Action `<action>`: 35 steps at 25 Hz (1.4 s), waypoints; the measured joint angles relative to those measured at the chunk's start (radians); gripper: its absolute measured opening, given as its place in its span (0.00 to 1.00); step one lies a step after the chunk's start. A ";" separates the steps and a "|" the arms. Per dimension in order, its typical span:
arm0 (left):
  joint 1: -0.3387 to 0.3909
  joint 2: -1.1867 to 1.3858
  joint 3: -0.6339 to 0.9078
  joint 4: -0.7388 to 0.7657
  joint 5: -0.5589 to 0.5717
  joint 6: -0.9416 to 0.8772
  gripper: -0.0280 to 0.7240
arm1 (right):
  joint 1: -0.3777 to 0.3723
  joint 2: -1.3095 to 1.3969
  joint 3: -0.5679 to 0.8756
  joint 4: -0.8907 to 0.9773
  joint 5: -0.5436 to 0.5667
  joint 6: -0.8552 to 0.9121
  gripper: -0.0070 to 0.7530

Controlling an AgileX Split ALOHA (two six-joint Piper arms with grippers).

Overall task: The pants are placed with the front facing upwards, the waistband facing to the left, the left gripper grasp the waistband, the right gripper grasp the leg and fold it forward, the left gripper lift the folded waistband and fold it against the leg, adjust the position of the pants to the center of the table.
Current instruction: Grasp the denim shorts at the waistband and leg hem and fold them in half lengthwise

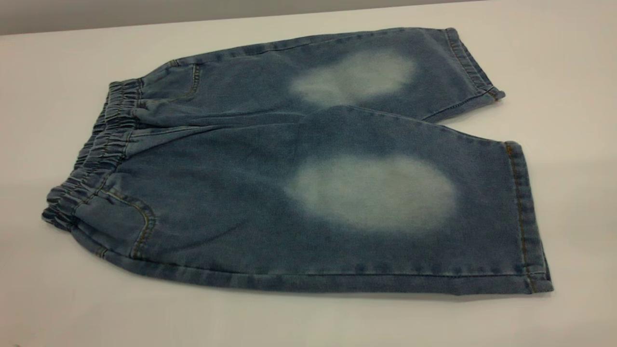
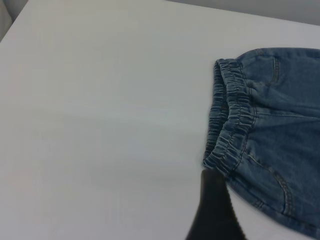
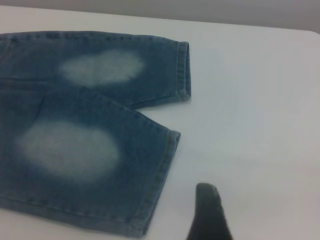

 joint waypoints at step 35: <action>0.000 0.500 -0.104 -0.130 -0.307 -0.023 0.63 | 0.000 0.508 -0.133 0.189 -0.290 0.088 0.56</action>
